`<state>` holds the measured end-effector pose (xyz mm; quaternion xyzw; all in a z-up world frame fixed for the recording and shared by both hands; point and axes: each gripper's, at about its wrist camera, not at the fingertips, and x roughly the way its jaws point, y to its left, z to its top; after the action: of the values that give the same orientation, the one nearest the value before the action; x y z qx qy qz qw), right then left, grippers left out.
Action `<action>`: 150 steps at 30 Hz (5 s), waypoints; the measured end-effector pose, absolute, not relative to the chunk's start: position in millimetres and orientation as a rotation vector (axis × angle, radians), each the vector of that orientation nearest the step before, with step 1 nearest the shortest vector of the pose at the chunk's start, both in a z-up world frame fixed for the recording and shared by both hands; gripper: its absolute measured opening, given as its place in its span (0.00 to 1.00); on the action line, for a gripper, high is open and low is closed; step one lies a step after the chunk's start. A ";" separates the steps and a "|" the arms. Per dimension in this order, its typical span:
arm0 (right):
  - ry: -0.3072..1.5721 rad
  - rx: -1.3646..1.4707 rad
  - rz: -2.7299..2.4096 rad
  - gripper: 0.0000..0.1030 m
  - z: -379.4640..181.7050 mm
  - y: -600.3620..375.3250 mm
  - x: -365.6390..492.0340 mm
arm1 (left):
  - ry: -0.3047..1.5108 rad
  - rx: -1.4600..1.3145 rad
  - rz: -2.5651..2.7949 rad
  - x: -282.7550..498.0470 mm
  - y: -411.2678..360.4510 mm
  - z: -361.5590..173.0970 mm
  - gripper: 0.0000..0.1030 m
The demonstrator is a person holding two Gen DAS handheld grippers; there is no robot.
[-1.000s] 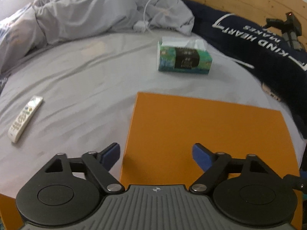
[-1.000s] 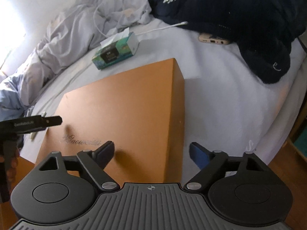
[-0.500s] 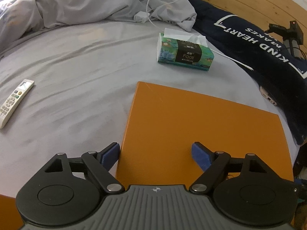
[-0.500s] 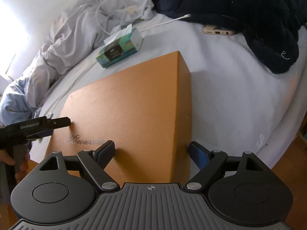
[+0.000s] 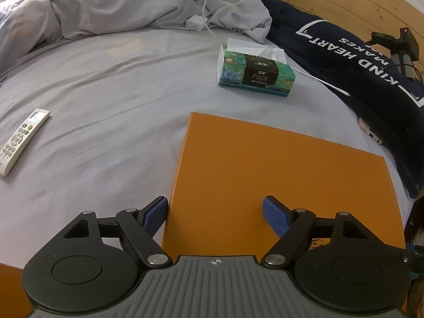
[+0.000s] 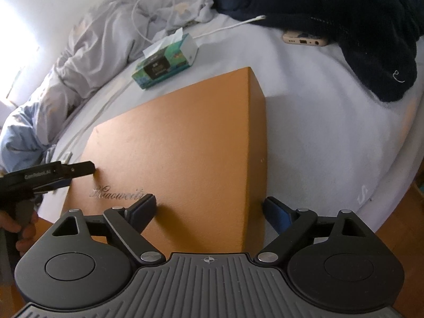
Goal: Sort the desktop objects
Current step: 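Lift the orange lid with both grippers and carry it toward the box, then lower the orange lid onto the open box with both grippers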
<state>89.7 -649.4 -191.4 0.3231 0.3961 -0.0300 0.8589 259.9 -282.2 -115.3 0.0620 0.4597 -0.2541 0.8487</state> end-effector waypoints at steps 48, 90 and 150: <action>0.498 0.453 0.115 0.87 -2.0 -581.7 38.2 | 0.620 -0.002 -0.389 158.2 -185.9 60.6 0.80; 0.666 0.208 0.492 0.87 31.4 -337.3 25.5 | 0.635 -0.195 -0.073 60.8 41.3 49.6 0.76; 0.778 0.249 0.503 0.92 -41.9 -362.1 43.6 | 0.767 -0.205 -0.075 45.7 52.2 -8.5 0.89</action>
<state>43.6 -362.1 -41.9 0.1200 0.3744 0.2420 0.8871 45.7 52.2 -8.5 -0.0997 0.3736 -0.0365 0.9215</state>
